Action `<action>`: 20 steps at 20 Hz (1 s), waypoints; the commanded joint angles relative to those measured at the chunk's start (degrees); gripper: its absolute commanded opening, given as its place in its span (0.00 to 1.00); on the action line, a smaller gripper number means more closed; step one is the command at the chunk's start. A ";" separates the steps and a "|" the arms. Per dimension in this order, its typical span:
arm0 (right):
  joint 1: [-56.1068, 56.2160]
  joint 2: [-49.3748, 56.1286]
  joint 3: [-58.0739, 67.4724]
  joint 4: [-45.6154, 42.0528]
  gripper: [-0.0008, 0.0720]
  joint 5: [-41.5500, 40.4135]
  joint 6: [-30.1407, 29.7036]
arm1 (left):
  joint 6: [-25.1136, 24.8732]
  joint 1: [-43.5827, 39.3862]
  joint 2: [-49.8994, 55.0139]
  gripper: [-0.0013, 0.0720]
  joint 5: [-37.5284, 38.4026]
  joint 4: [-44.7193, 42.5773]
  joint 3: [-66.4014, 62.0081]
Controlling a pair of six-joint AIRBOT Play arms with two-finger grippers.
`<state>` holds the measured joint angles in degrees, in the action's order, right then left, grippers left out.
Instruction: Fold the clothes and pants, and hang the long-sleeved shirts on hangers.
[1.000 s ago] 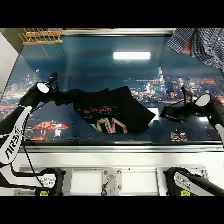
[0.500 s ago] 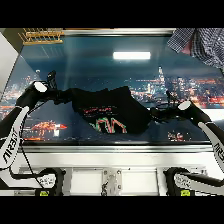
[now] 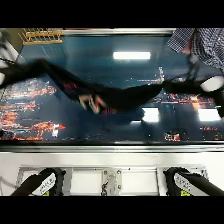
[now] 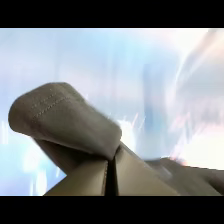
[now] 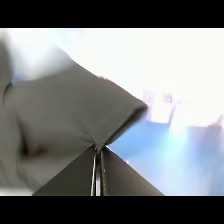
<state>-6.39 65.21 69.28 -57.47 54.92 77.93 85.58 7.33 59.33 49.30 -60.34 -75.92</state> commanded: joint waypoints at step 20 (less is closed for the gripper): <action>-1.51 5.66 22.01 -9.46 0.12 -0.87 6.29 | 4.44 -2.84 -9.81 0.02 -4.59 -0.02 19.78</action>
<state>-7.75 60.93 91.22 -66.70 53.89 83.83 89.36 6.44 41.63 49.69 -60.18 -61.73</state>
